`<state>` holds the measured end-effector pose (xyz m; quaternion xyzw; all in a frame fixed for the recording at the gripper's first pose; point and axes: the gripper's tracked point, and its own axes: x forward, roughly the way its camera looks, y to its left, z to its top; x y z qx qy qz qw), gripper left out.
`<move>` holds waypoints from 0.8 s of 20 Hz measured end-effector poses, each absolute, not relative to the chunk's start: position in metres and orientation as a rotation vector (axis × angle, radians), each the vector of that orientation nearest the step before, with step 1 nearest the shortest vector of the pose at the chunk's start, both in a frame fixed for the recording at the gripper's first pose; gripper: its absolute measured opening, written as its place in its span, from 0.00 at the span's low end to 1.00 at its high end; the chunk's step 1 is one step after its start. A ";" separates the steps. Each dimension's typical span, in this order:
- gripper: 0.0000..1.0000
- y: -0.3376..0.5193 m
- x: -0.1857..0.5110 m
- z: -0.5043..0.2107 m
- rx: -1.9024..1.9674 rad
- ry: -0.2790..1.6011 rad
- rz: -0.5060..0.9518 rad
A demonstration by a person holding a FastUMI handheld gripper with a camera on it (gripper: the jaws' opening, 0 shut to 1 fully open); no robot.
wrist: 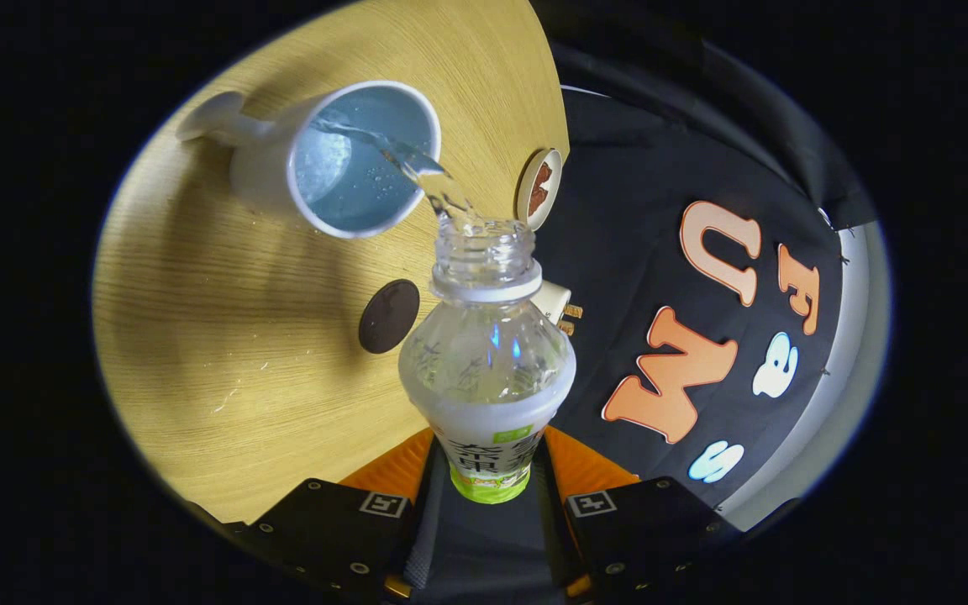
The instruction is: Take the bottle from table, then pour the juice into the cup, finally place the bottle on the coaster
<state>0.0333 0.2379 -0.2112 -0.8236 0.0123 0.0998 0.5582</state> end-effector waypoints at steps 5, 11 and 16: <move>0.55 0.241 0.033 -0.208 -1.965 0.017 0.237; 0.54 0.239 0.038 -0.204 -1.986 0.004 0.228; 0.54 0.238 0.038 -0.200 -1.999 -0.002 0.222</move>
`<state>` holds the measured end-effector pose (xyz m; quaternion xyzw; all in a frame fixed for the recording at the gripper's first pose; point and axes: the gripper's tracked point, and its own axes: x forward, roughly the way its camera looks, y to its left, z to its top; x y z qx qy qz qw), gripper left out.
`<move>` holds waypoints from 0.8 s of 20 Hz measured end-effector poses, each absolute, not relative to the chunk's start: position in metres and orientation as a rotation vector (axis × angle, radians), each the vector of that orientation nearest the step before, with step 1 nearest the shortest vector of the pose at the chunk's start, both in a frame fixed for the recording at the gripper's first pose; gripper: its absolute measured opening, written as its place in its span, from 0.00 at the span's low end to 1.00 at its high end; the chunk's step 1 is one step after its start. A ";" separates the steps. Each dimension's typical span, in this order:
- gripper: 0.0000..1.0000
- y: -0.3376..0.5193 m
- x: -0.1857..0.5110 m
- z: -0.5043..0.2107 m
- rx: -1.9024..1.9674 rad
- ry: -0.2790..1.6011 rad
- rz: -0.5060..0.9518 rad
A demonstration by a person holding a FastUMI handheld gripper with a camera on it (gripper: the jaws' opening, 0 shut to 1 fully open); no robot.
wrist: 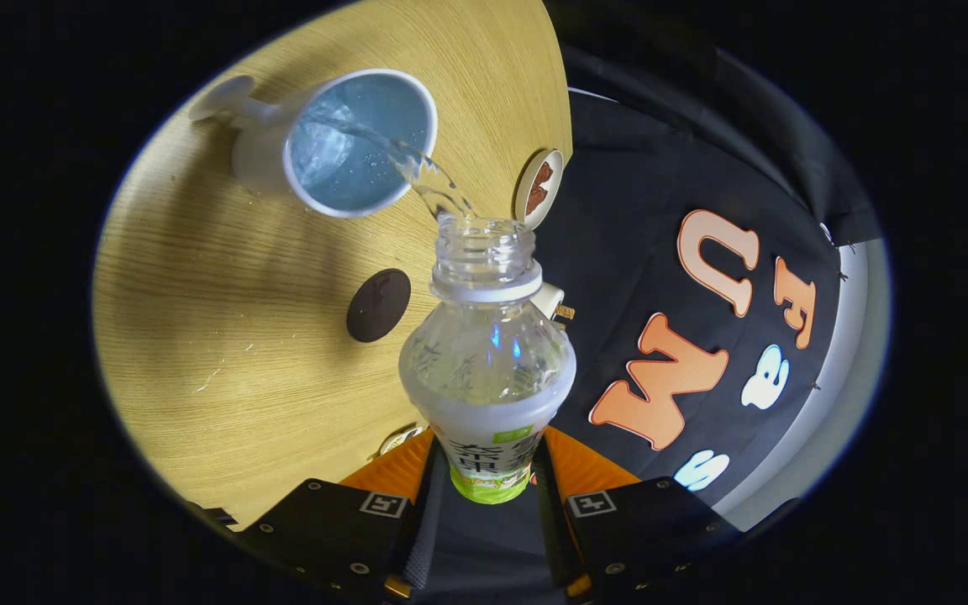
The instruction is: Take the bottle from table, then pour the juice into the cup, finally place the bottle on the coaster
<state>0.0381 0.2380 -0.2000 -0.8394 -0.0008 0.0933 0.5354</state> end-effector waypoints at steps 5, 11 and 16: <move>0.54 0.239 0.039 -0.197 -2.015 -0.013 0.222; 0.54 0.241 0.039 -0.193 -2.040 -0.034 0.218; 0.54 0.245 0.039 -0.191 -2.069 -0.057 0.221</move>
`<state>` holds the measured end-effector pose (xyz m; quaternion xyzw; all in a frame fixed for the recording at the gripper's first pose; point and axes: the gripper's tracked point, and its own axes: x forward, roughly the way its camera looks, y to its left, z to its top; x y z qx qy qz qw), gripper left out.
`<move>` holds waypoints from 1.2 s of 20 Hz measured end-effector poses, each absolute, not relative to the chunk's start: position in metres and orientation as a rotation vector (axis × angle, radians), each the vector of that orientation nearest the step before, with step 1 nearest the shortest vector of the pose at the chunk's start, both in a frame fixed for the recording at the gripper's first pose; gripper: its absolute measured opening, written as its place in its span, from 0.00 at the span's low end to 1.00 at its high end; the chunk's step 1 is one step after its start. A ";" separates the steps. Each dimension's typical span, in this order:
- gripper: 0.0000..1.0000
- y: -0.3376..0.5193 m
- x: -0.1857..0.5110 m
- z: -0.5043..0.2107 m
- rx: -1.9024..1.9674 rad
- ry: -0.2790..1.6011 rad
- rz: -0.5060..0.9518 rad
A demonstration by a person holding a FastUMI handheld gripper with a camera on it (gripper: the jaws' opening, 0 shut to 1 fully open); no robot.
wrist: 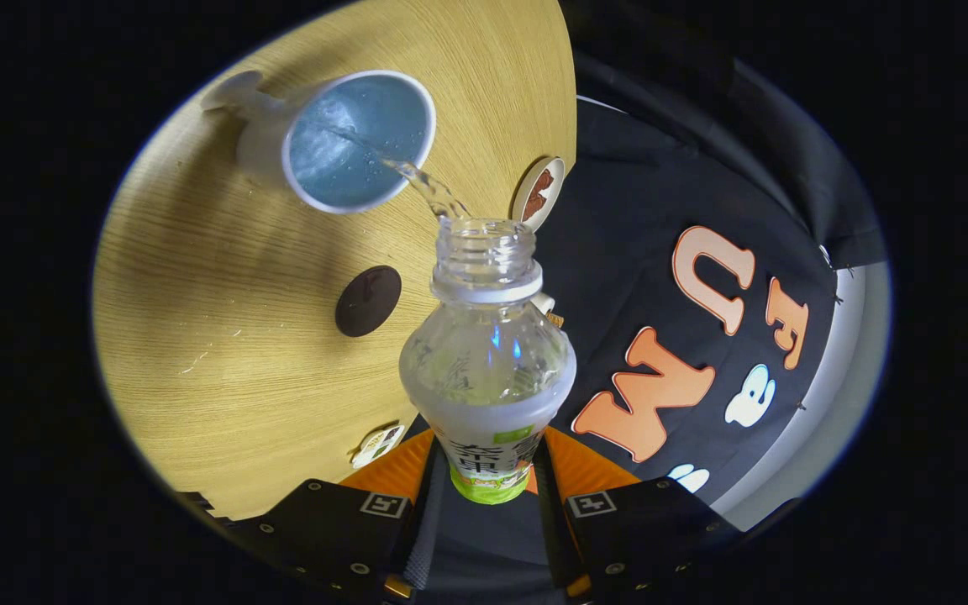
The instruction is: Take the bottle from table, then pour the juice into the cup, finally place the bottle on the coaster
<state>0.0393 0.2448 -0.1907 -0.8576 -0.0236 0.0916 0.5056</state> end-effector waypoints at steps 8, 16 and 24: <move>0.54 0.252 0.038 -0.188 -2.114 -0.088 0.242; 0.54 0.259 0.037 -0.184 -2.154 -0.111 0.255; 0.54 0.264 0.040 -0.181 -2.192 -0.127 0.268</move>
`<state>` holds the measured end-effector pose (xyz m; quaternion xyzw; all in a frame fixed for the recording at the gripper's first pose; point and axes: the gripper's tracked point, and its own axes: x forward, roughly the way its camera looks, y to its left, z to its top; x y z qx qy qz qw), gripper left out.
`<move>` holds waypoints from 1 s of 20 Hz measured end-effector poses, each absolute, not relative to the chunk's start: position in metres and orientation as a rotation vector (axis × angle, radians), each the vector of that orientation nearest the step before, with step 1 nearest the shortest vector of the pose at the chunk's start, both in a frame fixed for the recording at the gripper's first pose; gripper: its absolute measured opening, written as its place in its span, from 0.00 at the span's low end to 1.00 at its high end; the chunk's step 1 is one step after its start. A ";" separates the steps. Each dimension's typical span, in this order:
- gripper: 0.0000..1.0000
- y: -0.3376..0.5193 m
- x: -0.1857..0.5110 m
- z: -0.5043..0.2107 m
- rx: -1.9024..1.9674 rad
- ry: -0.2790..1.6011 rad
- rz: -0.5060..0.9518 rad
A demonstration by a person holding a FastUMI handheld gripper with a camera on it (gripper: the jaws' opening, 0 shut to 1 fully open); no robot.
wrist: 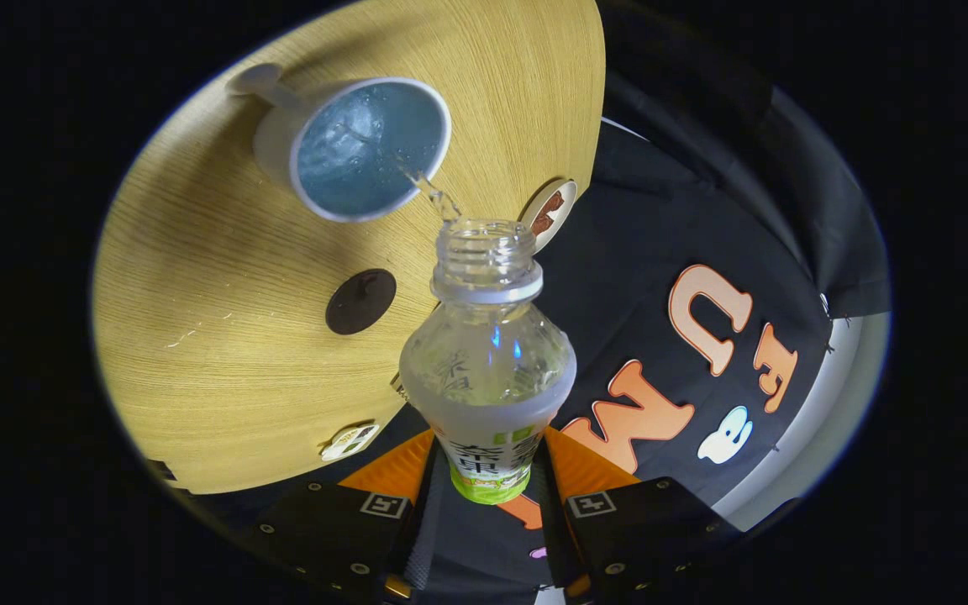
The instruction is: Take the bottle from table, then pour the juice into the cup, finally place the bottle on the coaster
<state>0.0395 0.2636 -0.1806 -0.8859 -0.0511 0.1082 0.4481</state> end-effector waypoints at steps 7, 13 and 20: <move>0.54 0.266 0.044 -0.179 -2.229 -0.140 0.279; 0.54 0.272 0.043 -0.179 -2.257 -0.168 0.296; 0.54 0.273 0.045 -0.178 -2.274 -0.167 0.296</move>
